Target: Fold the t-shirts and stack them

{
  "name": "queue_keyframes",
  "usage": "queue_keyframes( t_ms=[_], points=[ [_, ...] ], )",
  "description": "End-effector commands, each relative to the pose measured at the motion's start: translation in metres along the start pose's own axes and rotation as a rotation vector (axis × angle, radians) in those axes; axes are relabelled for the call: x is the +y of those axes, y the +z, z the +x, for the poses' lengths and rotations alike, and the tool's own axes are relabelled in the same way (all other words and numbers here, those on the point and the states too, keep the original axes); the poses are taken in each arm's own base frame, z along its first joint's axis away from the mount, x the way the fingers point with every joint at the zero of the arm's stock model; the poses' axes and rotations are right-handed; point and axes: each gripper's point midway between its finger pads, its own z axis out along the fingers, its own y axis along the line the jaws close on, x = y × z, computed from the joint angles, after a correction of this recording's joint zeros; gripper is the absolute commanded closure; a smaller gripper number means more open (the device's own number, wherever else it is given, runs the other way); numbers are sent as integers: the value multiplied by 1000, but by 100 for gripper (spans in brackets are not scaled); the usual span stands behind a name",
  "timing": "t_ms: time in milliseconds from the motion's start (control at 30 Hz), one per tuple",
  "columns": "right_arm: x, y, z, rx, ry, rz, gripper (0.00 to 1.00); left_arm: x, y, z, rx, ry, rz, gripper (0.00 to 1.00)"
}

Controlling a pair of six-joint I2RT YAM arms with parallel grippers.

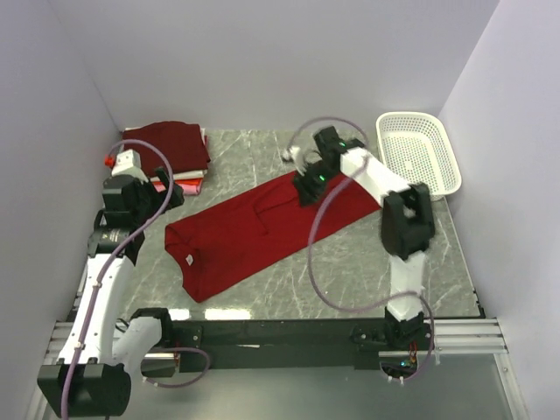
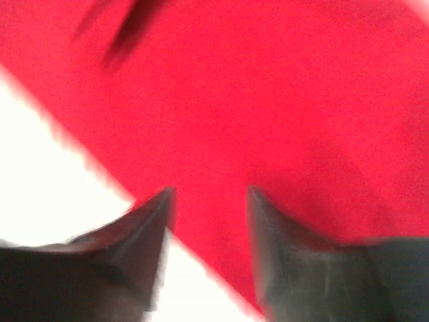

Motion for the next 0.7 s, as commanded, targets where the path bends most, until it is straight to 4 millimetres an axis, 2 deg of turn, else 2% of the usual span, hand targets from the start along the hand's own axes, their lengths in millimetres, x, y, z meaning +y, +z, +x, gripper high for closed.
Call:
queue_keyframes(
  t_ms=[0, 33, 67, 100, 133, 167, 233, 300, 333, 367, 433, 500, 533, 667],
  points=[
    [56, -39, 18, -10, -446, -25, 34, 12, 7, 23, 11, 21, -14, 0],
    [72, -27, 59, 35, -459, -63, 22, 13, 7, 26, 9, 27, -10, 1],
    [70, -41, 48, -24, -572, 28, 16, 13, 6, 28, -1, 25, -3, 0],
    [70, -39, 55, -27, -638, 58, 14, 13, 4, 26, -5, 27, -1, 1],
    [73, -31, 82, 21, -645, 66, 12, 11, 3, 26, -2, 29, 6, 1],
    [72, -36, 80, 9, -688, 95, 12, 9, 3, 24, -7, 29, 16, 0],
    [74, -35, 92, 39, -708, 91, 16, 7, 3, 28, 2, 29, 27, 1],
    [65, -35, 90, 50, -734, 158, 19, 8, 5, 30, 18, 29, 21, 0],
    [59, -32, 105, 100, -737, 197, 20, 8, 5, 30, 17, 27, 23, 1],
    [48, -33, 97, 86, -777, 259, 20, 8, 5, 30, 18, 27, 26, 1],
    [34, -29, 100, 114, -787, 317, 23, 7, 4, 30, 17, 29, 26, 1],
    [29, -26, 100, 125, -772, 325, 28, 8, 4, 30, 15, 29, 22, 1],
    [26, -25, 96, 121, -768, 336, 30, 8, 3, 29, 10, 29, 21, 1],
    [20, -11, 100, 170, -771, 328, 35, 10, 2, 27, 0, 33, 13, 1]
  ],
)
